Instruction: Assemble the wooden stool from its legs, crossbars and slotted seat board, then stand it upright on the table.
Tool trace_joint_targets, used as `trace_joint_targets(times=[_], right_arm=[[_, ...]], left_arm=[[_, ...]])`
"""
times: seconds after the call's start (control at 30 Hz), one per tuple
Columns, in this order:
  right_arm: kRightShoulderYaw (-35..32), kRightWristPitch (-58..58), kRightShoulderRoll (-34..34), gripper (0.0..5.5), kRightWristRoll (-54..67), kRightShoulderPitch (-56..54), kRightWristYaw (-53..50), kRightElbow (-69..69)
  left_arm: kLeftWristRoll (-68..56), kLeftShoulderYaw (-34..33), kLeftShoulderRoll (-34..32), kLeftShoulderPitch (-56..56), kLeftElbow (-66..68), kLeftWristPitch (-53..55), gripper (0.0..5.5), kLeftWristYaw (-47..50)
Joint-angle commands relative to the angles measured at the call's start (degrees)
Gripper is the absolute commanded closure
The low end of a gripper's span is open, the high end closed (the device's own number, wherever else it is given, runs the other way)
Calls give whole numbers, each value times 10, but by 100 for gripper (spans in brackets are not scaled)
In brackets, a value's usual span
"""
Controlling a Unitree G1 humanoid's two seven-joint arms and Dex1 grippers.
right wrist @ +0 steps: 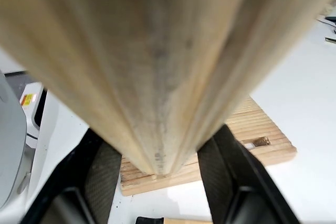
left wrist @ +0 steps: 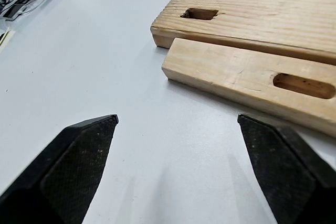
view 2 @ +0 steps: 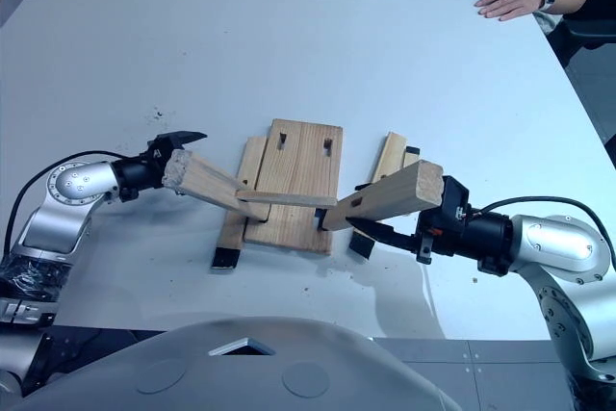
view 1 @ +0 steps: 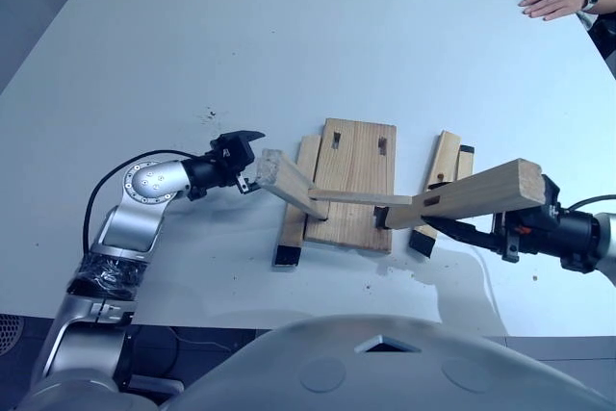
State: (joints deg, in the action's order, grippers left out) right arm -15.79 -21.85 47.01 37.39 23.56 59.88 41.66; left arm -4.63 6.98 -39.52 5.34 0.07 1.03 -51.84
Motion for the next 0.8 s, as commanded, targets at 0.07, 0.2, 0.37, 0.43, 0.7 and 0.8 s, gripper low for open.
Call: trace_joint_targets(times=[0.07, 0.2, 0.37, 0.43, 0.7, 0.8], right_arm=[[24, 30, -3, 347, -33, -16, -5, -6], [54, 55, -6, 347, -66, -18, -3, -20], [68, 61, 5, 347, -67, -3, 6, -25], [60, 53, 11, 347, -52, 5, 12, -28], [51, 45, 37, 347, -28, 12, 33, -32], [52, 47, 42, 347, -29, 14, 36, -28]], left_arm=[[5, 4, -9, 13, 9, -3, 126, -14], [6, 7, -8, 18, 8, -1, 126, -19], [6, 7, -11, 20, 10, -4, 126, -28], [7, 6, -14, 19, 9, -5, 126, -31], [9, 6, -13, 6, 0, -3, 126, -26], [11, 7, -12, 5, -2, -1, 126, -24]])
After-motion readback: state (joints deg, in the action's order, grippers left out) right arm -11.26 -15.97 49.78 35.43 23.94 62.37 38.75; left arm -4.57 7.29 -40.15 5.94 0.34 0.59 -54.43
